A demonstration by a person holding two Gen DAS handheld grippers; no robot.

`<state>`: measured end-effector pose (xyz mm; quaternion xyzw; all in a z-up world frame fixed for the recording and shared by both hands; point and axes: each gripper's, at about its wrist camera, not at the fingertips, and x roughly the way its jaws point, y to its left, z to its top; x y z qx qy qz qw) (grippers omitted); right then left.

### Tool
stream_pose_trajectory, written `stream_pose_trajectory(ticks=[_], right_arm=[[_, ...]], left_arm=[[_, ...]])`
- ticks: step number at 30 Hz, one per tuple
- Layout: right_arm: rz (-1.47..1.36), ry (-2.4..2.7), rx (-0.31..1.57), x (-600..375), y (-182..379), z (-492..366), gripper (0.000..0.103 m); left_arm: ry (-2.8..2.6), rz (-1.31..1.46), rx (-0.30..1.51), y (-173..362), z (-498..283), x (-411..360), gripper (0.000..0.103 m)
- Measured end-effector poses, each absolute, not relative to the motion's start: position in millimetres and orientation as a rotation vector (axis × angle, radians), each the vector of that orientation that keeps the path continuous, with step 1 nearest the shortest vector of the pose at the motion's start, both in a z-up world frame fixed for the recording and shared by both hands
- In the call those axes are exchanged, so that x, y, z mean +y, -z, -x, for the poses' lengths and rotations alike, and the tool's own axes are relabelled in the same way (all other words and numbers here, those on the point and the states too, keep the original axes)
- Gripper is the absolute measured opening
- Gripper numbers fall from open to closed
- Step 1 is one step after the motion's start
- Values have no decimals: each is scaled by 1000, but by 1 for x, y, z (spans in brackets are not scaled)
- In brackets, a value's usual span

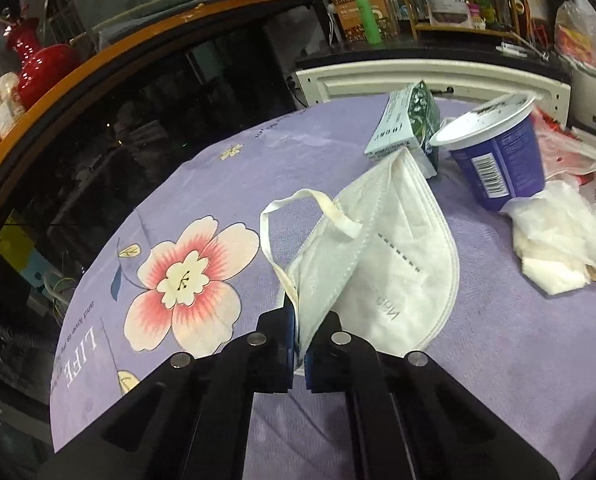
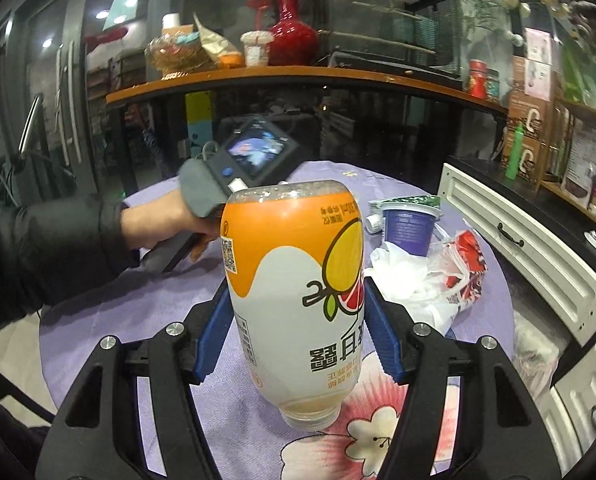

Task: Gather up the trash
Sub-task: 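Grasp the white face mask with the left gripper while the right gripper holds the bottle, then lower the bottle into the bin and open the right gripper while the left gripper holds the mask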

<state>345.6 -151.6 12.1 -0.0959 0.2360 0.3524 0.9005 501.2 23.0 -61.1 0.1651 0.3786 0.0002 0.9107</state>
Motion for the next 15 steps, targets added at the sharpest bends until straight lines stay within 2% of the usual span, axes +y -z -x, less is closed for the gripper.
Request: stream_pose_trajectory(ticks=[15], right_arm=[[67,-603,478,-214,-11,-274,63]], left_arm=[[191,-73,639,0,-340,3,3]])
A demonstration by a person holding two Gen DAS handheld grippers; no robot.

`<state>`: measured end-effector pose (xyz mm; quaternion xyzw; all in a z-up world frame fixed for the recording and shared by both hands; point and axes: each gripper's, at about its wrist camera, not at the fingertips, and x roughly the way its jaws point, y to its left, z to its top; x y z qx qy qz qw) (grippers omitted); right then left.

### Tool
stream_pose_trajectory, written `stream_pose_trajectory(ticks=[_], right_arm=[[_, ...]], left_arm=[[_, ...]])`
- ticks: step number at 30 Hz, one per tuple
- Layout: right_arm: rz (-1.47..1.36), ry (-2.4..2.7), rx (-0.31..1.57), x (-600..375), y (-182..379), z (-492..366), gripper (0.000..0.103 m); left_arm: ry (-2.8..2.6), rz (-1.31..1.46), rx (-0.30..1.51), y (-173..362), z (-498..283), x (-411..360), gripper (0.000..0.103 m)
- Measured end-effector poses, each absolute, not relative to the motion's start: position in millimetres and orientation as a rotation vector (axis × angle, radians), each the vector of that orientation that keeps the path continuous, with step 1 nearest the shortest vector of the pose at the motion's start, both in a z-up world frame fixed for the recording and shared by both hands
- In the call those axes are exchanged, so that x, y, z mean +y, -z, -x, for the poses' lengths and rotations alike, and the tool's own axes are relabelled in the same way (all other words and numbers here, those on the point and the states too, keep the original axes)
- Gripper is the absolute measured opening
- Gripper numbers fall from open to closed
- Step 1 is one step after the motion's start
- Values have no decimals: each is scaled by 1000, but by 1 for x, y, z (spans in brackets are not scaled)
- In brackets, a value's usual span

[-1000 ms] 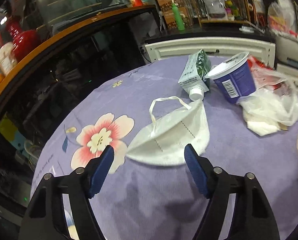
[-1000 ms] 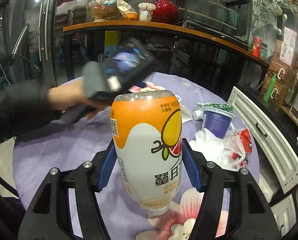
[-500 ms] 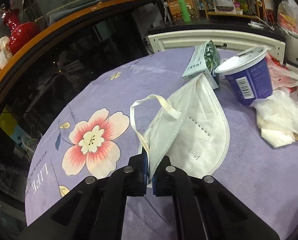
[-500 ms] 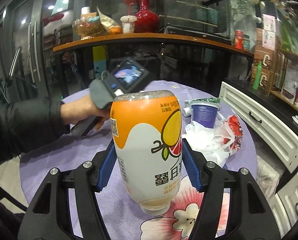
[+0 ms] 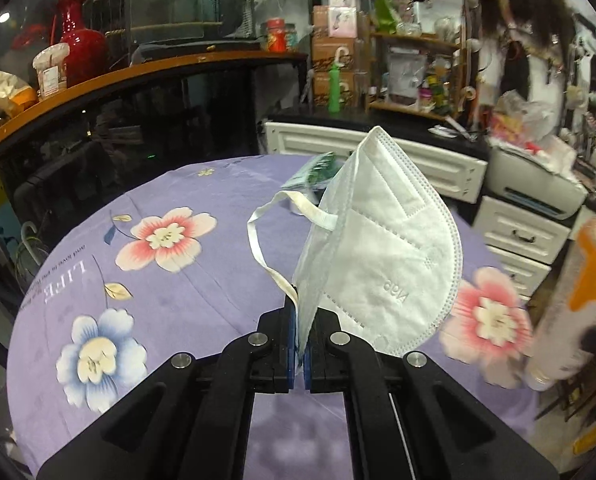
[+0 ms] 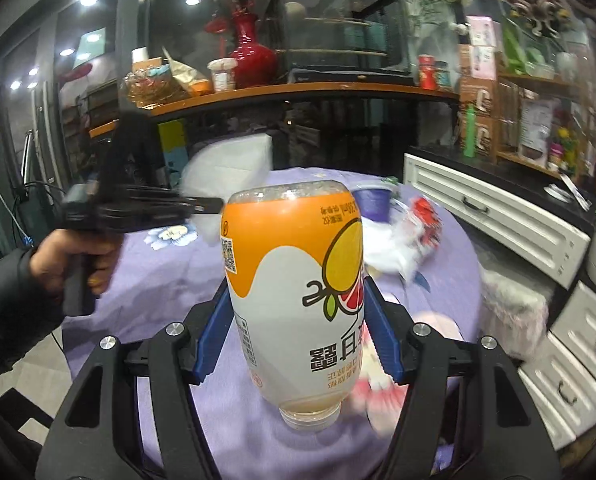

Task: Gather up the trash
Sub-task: 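Lower the bottle into the bin and open the right gripper while the left gripper holds the mask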

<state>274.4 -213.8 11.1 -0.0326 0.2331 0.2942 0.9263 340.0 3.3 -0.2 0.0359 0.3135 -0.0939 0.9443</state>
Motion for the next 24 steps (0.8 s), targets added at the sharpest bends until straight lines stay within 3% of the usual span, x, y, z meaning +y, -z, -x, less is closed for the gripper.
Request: stream_pose_trajectory(ticks=[10,24], right_arm=[[-14,-394,532,-305,15,-226,63],[-120,-110,763,-394,123,-258,63]], left_arm=[[389,-51,605,-2,-265,-73,3],[586,-57,640,25,-252,-191,3]])
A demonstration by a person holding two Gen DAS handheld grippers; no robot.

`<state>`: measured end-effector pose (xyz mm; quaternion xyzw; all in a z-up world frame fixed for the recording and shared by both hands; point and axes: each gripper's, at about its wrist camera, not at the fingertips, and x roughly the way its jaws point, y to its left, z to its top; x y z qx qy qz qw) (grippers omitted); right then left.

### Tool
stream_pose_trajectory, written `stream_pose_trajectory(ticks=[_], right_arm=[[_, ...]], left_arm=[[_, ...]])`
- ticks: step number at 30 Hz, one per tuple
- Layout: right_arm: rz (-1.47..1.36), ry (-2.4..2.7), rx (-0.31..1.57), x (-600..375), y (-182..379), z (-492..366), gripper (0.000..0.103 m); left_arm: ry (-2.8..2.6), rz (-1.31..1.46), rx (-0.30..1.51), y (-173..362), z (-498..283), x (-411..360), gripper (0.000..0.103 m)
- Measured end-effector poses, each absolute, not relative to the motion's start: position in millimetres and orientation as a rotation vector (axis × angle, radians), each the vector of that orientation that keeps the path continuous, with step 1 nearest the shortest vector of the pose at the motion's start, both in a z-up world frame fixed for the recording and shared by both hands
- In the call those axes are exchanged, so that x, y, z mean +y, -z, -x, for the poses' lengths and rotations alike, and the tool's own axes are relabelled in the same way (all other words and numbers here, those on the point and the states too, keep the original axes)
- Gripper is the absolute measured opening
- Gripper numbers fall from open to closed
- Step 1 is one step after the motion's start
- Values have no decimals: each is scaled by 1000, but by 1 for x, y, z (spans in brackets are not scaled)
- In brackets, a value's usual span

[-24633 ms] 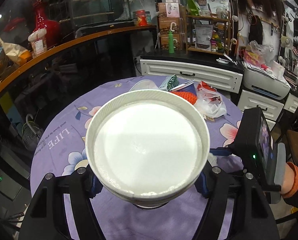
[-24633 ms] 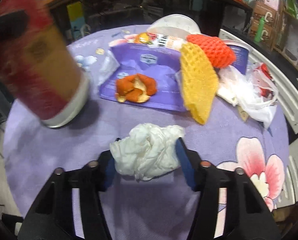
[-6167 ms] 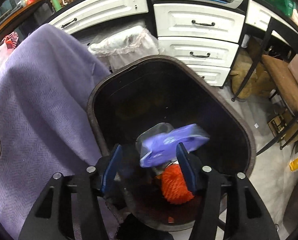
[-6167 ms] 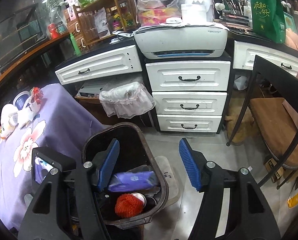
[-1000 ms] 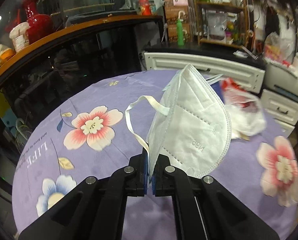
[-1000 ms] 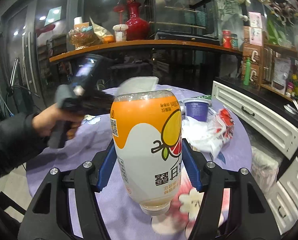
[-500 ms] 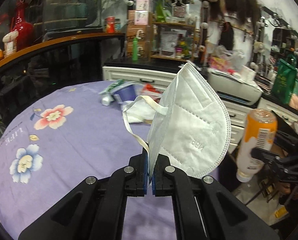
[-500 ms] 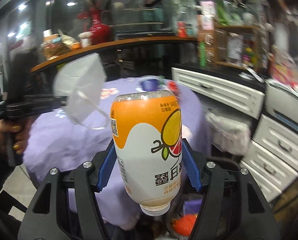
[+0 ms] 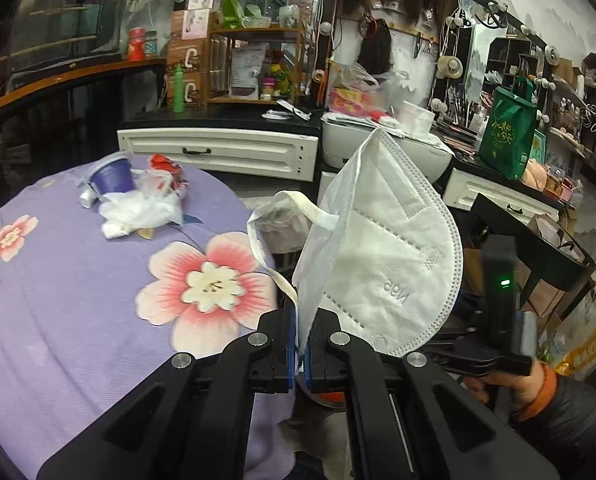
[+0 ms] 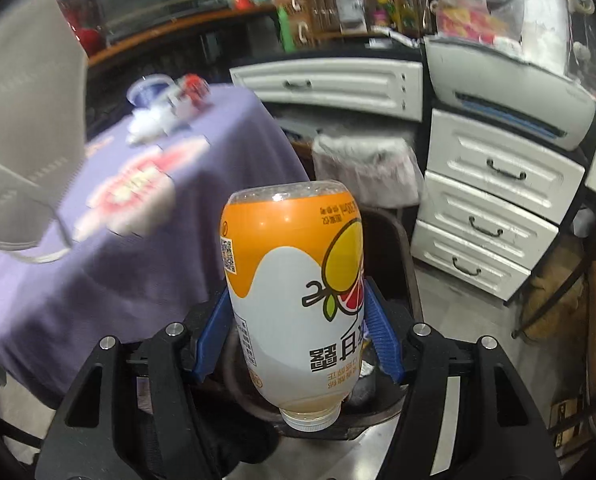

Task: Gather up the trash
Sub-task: 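Lower the bottle into the bin and open the right gripper while the left gripper holds the mask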

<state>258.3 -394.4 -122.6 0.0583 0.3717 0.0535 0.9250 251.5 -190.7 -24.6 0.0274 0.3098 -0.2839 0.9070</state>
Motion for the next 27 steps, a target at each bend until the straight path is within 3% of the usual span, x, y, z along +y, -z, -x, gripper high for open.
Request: stream_pose_trajectory(ticks=[17,21,27], right_arm=[[-87,-51,937,-393,215,-311,63],[-76,-31,928,-393,215,-310,78],[-82,2,878,-404,191,-290,78]], left_arm=[[604,-127,713,69,-249,-238,3],[611,-148,724,73,-251,-247,3],[619,-168,741,78,-253,-256,3]])
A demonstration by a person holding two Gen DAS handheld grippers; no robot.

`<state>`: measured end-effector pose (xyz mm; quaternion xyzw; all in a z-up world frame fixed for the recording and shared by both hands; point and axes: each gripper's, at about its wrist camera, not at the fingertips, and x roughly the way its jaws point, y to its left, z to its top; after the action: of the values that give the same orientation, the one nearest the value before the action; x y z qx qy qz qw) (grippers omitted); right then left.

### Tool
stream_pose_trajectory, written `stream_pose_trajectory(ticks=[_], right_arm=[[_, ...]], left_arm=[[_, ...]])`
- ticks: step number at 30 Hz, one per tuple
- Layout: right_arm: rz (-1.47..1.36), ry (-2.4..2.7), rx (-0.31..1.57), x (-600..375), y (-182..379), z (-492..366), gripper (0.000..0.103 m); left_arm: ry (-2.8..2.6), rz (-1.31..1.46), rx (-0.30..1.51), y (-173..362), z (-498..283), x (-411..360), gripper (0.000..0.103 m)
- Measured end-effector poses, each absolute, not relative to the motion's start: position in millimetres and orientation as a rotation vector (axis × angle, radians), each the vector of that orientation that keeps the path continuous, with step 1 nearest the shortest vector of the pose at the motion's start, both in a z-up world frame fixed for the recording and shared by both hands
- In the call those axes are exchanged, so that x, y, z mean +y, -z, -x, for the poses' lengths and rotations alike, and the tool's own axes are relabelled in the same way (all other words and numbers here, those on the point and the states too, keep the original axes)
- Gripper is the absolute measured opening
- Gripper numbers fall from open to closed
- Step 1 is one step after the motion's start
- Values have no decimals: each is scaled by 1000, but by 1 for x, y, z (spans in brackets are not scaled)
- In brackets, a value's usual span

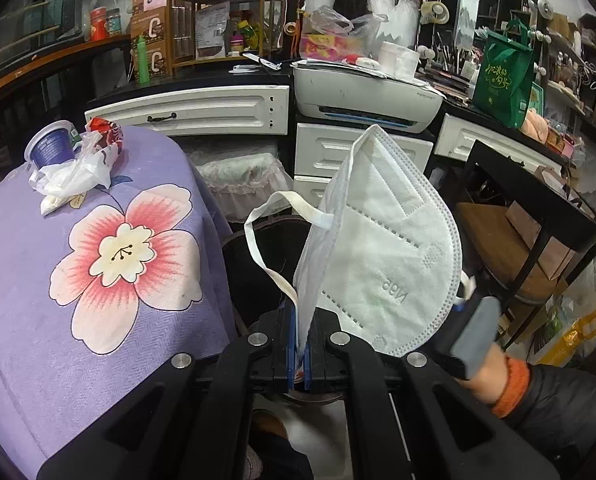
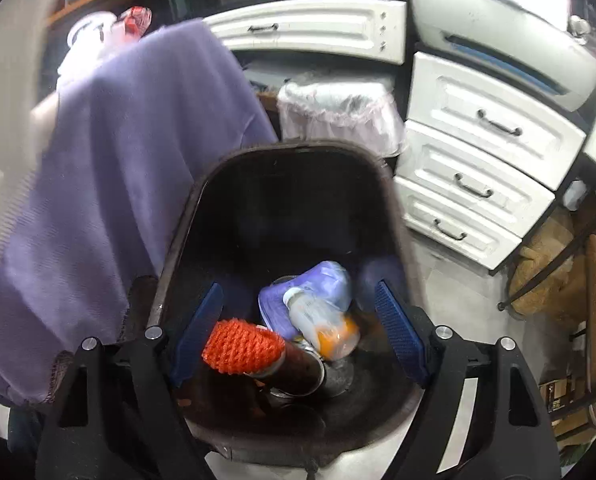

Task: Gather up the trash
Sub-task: 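Lower the bottle into the bin and open the right gripper while the left gripper holds the mask, then carry the white mask over the bin with the left gripper and release it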

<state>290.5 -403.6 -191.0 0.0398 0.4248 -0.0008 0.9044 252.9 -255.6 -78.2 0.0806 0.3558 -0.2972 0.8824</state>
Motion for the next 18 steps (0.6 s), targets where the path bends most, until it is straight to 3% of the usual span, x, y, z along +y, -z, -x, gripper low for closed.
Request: stream_pose_trajectory(ticks=[18], right_arm=[[-169,271,679,-491,111,-197,78]], left_arm=[[632,-282,884,136,-275,-300,3]])
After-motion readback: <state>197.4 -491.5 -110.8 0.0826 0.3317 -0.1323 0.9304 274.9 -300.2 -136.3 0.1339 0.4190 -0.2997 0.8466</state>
